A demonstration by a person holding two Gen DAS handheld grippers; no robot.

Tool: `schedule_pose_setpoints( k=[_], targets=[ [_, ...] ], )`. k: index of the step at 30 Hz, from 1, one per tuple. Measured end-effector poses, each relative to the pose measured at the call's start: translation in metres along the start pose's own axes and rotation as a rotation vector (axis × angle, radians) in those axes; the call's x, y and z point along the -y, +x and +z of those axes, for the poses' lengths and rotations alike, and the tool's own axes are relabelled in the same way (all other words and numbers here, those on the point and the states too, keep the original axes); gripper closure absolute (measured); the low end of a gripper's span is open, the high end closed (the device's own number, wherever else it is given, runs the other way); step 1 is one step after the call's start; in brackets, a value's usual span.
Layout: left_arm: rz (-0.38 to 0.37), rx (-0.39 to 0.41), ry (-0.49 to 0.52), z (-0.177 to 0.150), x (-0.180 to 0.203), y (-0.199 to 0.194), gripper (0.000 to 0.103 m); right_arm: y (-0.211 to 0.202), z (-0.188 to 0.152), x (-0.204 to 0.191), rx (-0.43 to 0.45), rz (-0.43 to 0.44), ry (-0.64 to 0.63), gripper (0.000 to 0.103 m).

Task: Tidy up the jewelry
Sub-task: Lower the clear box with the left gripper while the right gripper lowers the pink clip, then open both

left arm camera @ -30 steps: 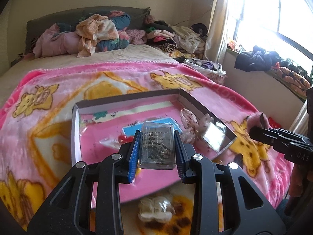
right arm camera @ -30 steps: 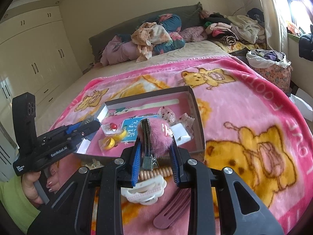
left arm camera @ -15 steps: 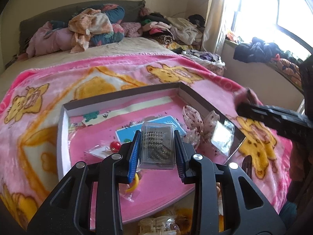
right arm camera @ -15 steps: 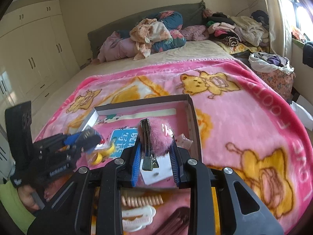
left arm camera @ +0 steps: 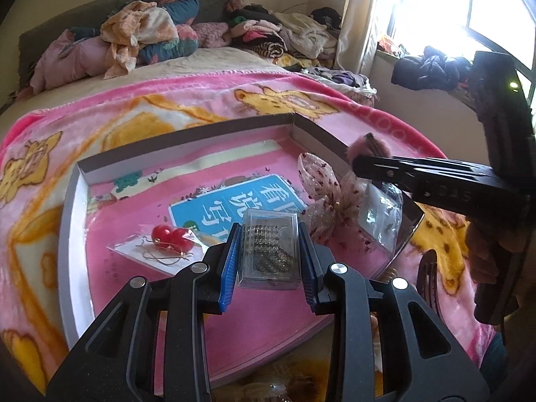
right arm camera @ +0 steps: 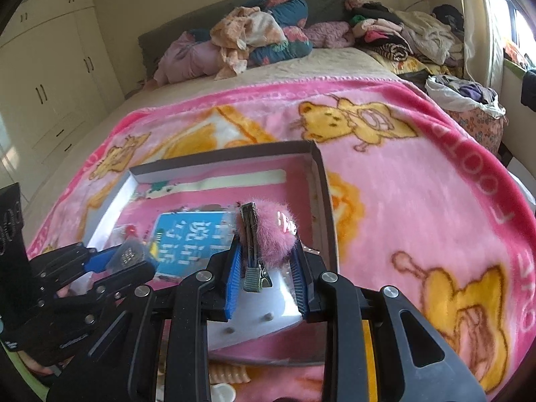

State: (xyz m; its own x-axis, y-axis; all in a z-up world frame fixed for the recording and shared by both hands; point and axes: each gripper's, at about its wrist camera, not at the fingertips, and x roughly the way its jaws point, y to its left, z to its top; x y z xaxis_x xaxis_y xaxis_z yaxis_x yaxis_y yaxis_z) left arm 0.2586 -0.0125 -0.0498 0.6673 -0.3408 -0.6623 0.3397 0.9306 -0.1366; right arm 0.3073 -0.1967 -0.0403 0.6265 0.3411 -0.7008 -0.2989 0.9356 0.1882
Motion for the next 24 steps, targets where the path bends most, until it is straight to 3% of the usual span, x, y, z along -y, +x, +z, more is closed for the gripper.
schedule_pose_setpoints(
  k=[17, 24],
  targets=[
    [-0.021, -0.057, 0.027, -0.011, 0.008, 0.015, 0.078, 0.02, -0.006, 0.008, -0.032, -0.005, -0.003, 0.074],
    [-0.019, -0.06, 0.021, -0.011, 0.008, 0.016, 0.078, 0.013, -0.007, 0.008, -0.019, 0.002, 0.005, 0.065]
  ],
)
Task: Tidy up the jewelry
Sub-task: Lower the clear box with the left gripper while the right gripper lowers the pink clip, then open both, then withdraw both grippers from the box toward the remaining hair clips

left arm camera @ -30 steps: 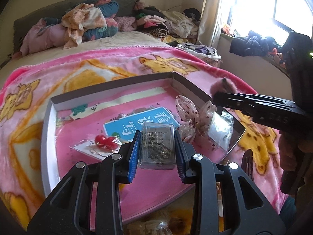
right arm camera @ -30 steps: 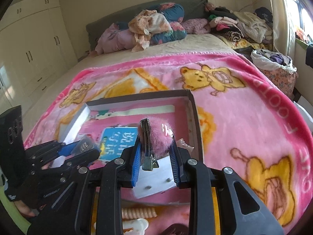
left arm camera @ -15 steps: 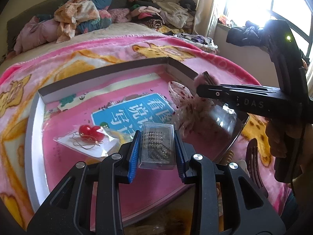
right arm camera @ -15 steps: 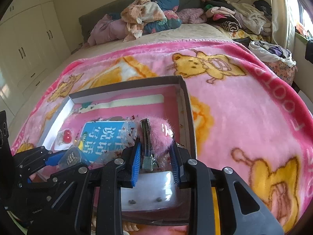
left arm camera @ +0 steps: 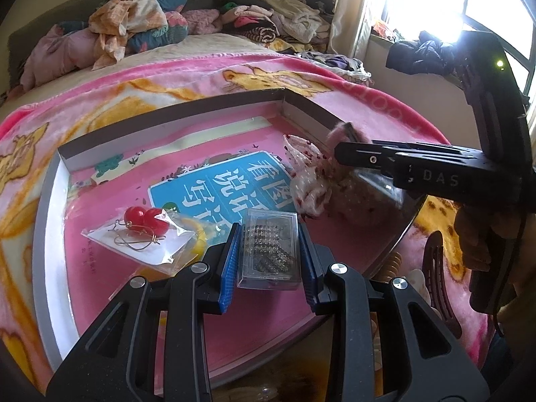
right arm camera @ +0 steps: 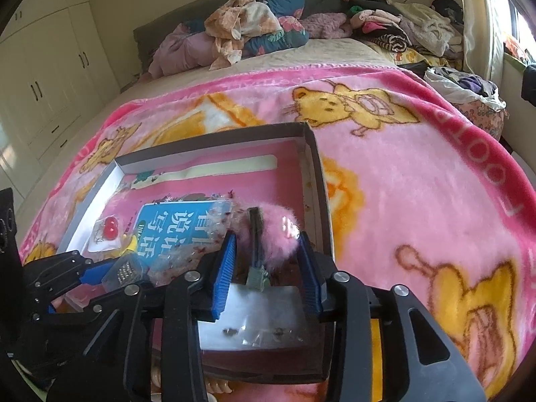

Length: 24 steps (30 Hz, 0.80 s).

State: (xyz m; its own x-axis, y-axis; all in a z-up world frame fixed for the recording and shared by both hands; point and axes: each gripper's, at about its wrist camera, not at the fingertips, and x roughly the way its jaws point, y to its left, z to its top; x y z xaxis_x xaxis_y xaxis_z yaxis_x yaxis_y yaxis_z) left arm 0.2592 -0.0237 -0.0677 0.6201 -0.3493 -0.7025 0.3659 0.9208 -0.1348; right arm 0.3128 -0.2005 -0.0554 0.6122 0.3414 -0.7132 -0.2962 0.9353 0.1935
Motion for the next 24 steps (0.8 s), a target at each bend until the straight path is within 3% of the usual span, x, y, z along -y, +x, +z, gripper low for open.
schedule_pose_setpoints(
  k=[12, 19, 24],
  targets=[
    [0.006, 0.006, -0.005, 0.0, -0.001, -0.001, 0.078, -0.026, -0.008, -0.009, 0.046, 0.001, -0.018, 0.056],
    [0.016, 0.039, -0.017, 0.001, -0.001, -0.017, 0.066, -0.053, -0.017, -0.018, 0.098, -0.01, -0.05, 0.047],
    [0.027, 0.062, -0.032, 0.0, 0.001, -0.026, 0.058, -0.07, -0.025, -0.021, 0.124, -0.015, -0.047, 0.046]
  ],
)
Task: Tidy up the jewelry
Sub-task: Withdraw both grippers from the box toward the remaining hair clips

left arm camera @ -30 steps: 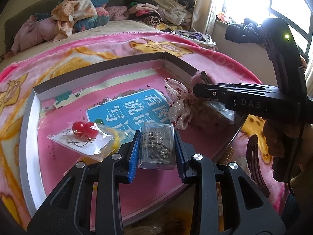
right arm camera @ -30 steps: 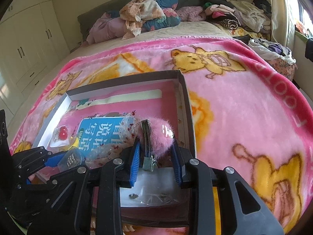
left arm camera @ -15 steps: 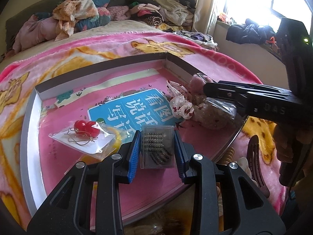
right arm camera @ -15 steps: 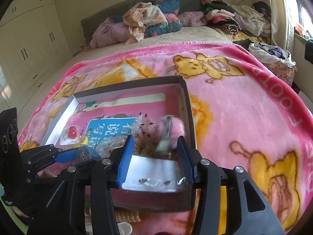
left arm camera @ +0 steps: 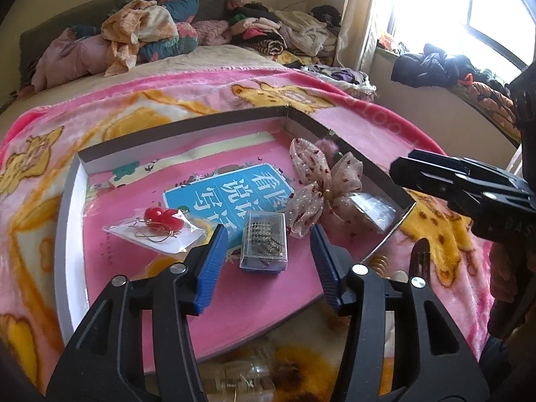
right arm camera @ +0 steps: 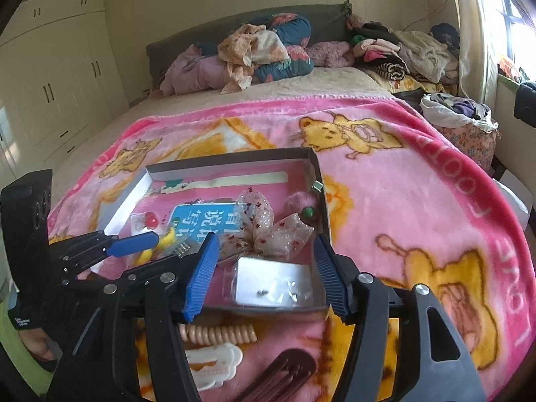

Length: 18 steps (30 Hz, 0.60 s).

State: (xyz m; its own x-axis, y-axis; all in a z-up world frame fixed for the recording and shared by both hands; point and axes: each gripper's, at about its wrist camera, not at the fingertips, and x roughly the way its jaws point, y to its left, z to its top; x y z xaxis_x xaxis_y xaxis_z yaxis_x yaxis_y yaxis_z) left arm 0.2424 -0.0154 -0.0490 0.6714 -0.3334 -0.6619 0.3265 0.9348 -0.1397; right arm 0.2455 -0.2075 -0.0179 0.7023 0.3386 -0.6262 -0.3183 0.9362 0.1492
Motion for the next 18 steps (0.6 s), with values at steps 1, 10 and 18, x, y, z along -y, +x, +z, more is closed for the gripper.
schedule_pose_setpoints(
  k=[1, 10, 18],
  targets=[
    [0.001, 0.006, -0.002, 0.0, 0.0, -0.003, 0.054, -0.003, -0.001, 0.0, 0.004, 0.001, 0.002, 0.046],
    [0.02, 0.064, -0.036, -0.004, 0.0, -0.026, 0.036, -0.031, -0.011, -0.001, 0.04, 0.001, 0.034, 0.029],
    [0.06, 0.134, -0.052, -0.008, 0.0, -0.054, 0.024, -0.051, -0.022, -0.007, 0.061, 0.001, 0.031, 0.025]
  ],
)
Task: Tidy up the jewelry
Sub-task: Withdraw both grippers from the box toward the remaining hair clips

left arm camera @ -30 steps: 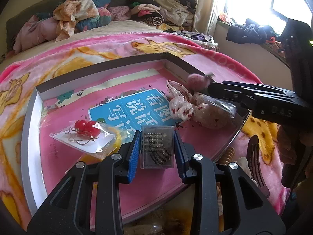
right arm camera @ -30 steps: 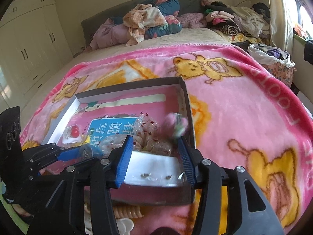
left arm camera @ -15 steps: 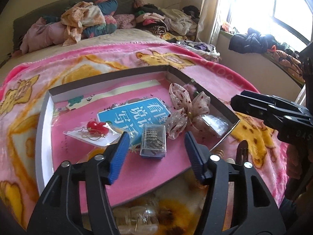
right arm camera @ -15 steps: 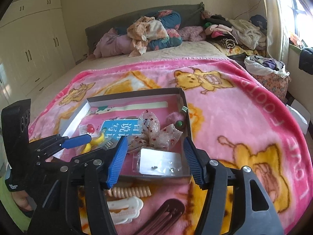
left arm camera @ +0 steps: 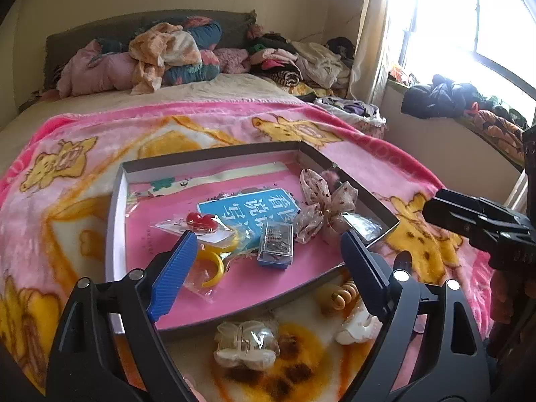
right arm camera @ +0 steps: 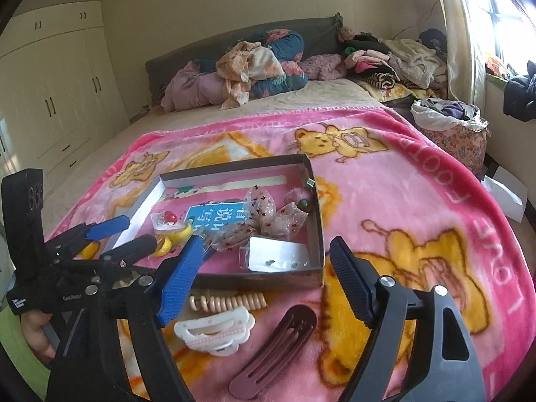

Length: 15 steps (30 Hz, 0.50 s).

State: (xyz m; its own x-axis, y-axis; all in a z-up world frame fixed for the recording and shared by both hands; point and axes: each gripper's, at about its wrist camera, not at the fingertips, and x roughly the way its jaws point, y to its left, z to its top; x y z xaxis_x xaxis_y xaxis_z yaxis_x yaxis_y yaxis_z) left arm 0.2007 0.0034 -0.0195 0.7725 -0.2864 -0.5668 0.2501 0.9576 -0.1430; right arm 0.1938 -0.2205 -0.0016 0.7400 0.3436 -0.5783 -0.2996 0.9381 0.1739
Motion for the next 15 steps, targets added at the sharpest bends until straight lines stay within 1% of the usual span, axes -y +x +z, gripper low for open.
schedule_pose_setpoints(
  k=[2, 3, 15],
  targets=[
    [0.01, 0.013, 0.004, 0.0, 0.001, -0.006, 0.015, -0.005, -0.003, -0.001, 0.004, 0.001, 0.004, 0.022],
    [0.013, 0.021, 0.007, -0.001, 0.002, -0.009, 0.013, -0.007, -0.004, -0.002, 0.005, 0.003, 0.004, 0.021],
    [0.028, 0.042, 0.016, -0.011, 0.006, -0.032, 0.012, -0.03, -0.02, -0.012, 0.012, 0.012, -0.02, 0.02]
  ],
)
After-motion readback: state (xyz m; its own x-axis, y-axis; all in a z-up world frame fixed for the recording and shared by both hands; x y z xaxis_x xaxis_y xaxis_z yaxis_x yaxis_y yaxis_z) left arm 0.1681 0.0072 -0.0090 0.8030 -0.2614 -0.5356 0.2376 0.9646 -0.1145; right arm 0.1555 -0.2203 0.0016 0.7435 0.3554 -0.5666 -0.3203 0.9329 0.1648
